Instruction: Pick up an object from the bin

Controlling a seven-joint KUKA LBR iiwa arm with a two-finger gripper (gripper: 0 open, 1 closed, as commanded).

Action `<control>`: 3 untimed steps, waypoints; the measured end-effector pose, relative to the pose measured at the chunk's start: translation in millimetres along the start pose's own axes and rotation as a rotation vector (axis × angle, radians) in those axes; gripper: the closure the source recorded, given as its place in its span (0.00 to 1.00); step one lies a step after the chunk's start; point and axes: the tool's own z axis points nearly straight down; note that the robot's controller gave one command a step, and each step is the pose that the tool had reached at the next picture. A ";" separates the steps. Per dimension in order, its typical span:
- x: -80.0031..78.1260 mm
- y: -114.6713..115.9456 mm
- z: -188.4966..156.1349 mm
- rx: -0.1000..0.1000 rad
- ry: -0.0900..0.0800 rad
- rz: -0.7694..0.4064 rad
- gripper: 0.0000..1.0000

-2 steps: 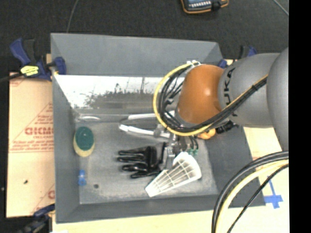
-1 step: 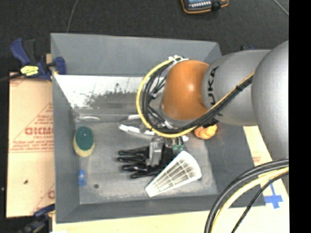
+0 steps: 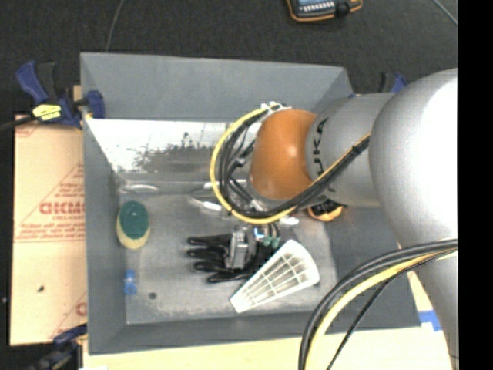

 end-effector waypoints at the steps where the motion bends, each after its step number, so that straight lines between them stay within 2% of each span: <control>1: 1.8 15.3 -1.0 -0.002 -0.015 -0.025 1.00; 2: 1.8 15.3 -1.0 -0.002 -0.015 -0.025 1.00; 3: -7.8 19.5 -0.8 -0.003 -0.020 -0.005 1.00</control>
Offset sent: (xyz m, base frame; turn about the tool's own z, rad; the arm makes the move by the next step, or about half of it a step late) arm 0.0000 0.0000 0.0000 0.0000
